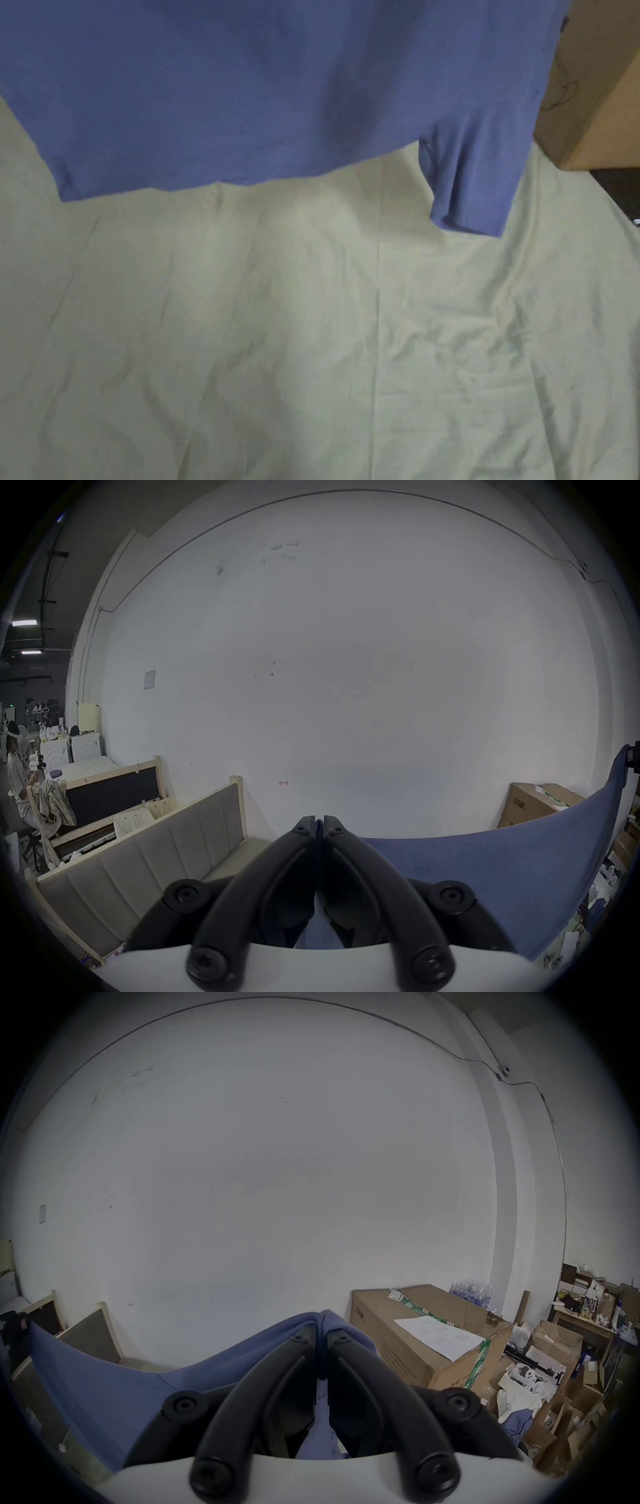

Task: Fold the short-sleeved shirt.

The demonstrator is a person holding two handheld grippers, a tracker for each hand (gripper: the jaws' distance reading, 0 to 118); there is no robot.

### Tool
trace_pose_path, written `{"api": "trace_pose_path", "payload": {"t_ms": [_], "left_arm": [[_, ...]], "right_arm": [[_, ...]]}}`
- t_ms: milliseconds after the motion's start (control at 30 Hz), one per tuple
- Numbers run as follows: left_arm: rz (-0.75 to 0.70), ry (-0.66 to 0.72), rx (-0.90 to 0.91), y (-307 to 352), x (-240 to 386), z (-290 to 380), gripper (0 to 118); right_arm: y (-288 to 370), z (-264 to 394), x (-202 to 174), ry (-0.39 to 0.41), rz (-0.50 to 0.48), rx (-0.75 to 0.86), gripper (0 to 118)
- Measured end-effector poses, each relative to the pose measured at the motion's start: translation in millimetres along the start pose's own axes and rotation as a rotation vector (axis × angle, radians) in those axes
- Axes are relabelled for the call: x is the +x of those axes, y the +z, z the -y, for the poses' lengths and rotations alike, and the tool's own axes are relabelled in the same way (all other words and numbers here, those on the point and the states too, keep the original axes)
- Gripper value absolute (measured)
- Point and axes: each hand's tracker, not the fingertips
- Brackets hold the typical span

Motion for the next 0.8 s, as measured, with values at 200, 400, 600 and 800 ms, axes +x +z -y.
{"api": "trace_pose_path", "payload": {"t_ms": [200,400,600,800], "left_arm": [[-0.027,0.034,0.028,-67,1,4,1],[-0.042,0.053,0.000,-108,-2,45,1],[-0.066,0.074,-0.110,-127,-6,121,1],[-0.042,0.103,-0.248,-111,-27,206,1]], "right_arm": [[-45,14,-16,-0.026,-0.014,0.044,5],[-73,61,-24,-0.044,-0.033,0.075,5],[-89,121,-32,-0.023,-0.094,0.019,5],[-79,195,-19,-0.046,-0.163,-0.124,5]]}}
